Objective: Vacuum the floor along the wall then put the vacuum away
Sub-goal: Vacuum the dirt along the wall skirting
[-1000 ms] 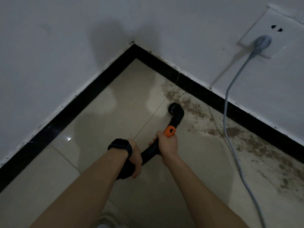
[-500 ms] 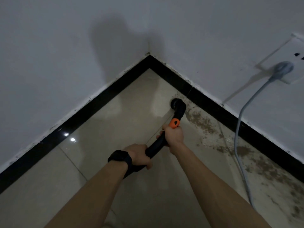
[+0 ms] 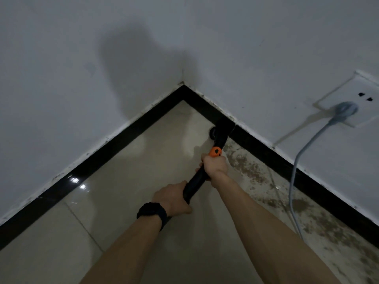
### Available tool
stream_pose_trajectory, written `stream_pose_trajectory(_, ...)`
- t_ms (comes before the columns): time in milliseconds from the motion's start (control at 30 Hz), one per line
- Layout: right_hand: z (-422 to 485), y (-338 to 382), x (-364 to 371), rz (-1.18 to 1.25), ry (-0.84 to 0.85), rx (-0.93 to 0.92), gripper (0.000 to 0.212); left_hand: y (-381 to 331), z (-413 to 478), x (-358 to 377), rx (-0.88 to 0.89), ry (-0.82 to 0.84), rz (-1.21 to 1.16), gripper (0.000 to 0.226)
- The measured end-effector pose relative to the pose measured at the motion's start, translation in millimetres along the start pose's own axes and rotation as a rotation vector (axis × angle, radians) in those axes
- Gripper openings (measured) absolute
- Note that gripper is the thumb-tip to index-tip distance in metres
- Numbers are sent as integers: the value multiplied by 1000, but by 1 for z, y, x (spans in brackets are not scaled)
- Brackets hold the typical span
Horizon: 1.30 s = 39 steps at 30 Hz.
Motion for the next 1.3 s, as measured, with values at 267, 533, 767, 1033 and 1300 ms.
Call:
stream_pose_trajectory(267, -16, 11, 17, 43, 40, -19, 54, 25, 4, -16, -89, -13, -44, 54)
stream_pose_trajectory(533, -19, 1, 2, 27, -62, -30, 53, 12, 5, -7, -33, 54, -8, 54)
stream_pose_trajectory(767, -18, -17, -13, 23, -117, -36, 56, 2, 2, 0, 4, 125, 43, 43)
stream_pose_trajectory(1033, 66, -41, -17, -24, -148, -29, 85, -7, 0, 8, 17, 148, 50, 49)
stream_pose_trajectory(1300, -58, -46, -30, 61, -56, 1, 40, -2, -24, 21, 31, 247, 61, 40)
Point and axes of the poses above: each hand's wrist, its own z-axis towards the middle knuckle, its own x-axis out of the palm, y = z × x, the point moved 5 cm from there along z, towards the middle knuckle, and after that the axes turned 14 degrees about x, right-handed, at the moved point
